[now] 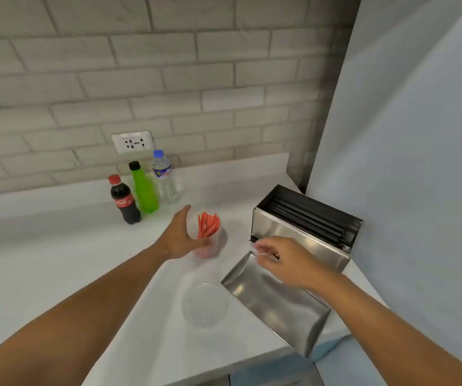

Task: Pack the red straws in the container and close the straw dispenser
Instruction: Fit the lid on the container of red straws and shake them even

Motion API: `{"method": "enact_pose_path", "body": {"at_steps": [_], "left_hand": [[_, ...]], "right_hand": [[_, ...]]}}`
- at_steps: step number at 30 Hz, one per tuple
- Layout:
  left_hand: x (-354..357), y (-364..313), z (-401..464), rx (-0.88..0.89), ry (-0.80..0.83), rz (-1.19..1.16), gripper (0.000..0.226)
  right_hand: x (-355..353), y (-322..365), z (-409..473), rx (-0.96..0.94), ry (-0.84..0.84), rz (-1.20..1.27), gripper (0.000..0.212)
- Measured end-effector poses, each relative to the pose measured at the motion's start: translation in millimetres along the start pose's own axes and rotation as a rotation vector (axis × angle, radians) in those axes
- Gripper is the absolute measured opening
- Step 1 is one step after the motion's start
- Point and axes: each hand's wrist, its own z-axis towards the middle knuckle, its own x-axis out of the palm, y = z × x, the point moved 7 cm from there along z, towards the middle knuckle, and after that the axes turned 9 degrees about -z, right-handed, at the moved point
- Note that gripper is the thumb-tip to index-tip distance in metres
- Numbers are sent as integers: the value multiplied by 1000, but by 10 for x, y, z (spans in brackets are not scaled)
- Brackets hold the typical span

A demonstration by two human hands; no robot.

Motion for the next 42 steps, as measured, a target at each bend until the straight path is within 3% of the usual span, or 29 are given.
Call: {"method": "enact_pose_path", "body": {"at_steps": [9, 17, 29, 34, 37, 42], "left_hand": [[11, 38, 69, -35, -20, -137, 131], [-239, -6, 122, 6, -11, -195, 127], [-522, -59, 19, 9, -39, -297, 131], [-598, -117, -34, 27, -75, -357, 124], [-613, -162, -104, 42, -102, -361, 103], [-591, -291, -252, 63, -126, -451, 89]], "right_hand": [[898, 155, 434, -154, 187, -287, 39], [1453, 406, 645, -302, 150, -459, 38], [1775, 502, 771, -292, 135, -670, 23], [1681, 611, 740, -229, 122, -555, 17], [1478, 634, 674, -137, 121, -363, 11], [949, 474, 454, 32, 24, -20, 9]]}}
